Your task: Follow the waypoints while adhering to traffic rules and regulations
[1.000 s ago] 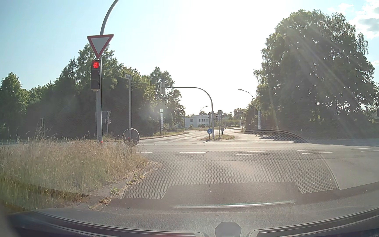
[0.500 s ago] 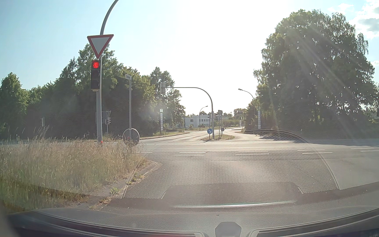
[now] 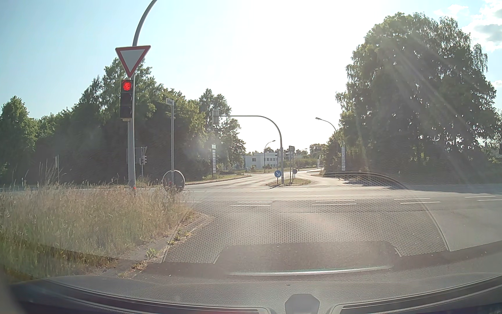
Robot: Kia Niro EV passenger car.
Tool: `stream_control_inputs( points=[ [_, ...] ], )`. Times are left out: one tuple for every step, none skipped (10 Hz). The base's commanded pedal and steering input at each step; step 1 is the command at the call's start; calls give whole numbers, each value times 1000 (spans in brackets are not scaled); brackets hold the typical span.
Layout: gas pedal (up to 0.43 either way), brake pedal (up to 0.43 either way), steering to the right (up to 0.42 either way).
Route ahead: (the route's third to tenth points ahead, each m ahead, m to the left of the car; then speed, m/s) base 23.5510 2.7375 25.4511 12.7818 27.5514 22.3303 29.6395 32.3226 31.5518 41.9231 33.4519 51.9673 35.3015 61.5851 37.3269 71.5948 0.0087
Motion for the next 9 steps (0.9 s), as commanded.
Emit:
stream_control_inputs(
  points=[
    [0,201,15],
    [0,207,15],
    [0,207,15],
    [0,207,15],
    [0,207,15],
    [0,207,15],
    [0,207,15],
    [0,213,15],
    [0,213,15]
  ],
)
